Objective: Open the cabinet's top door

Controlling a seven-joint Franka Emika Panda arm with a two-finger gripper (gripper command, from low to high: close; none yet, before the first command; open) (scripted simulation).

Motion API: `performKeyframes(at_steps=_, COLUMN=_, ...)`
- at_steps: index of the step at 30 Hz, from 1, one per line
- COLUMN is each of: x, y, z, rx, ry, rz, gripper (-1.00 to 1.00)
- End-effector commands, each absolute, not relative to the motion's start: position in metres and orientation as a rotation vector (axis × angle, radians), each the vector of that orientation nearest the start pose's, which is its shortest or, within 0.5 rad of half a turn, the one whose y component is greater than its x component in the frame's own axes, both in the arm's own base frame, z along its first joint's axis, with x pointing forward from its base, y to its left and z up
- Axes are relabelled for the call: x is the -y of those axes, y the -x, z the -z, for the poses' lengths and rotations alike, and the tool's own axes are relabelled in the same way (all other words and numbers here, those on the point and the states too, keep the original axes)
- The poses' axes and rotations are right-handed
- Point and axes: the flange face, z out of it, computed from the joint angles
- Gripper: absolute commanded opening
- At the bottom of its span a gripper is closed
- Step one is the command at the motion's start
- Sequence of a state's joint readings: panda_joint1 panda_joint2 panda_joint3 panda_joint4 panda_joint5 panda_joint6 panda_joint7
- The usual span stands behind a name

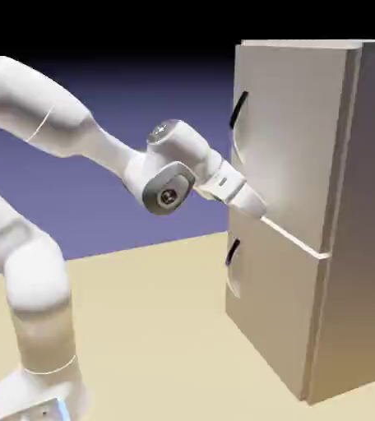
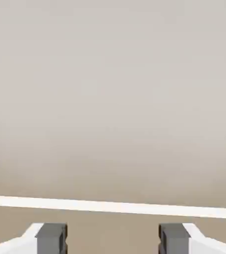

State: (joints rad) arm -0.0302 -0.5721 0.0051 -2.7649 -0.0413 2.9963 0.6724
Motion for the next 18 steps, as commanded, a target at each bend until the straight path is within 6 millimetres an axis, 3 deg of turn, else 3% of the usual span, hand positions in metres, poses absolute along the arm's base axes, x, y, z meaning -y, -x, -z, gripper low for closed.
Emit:
performKeyframes(at_steps=1, x=0.018, y=-0.394, z=-0.485, rx=-0.97, ry=2.487, rz=1.105, gripper=0.0)
performKeyframes(at_steps=7, x=0.049, y=-0.373, z=-0.533, rx=-1.426, ry=2.019, rz=1.071, gripper=0.0)
performKeyframes(at_steps=12, x=0.047, y=-0.354, z=-0.562, rx=-1.658, ry=1.616, rz=0.972, gripper=0.0)
performKeyframes(at_steps=18, x=0.036, y=-0.331, z=-0.589, rx=-1.814, ry=1.143, rz=0.807, gripper=0.0)
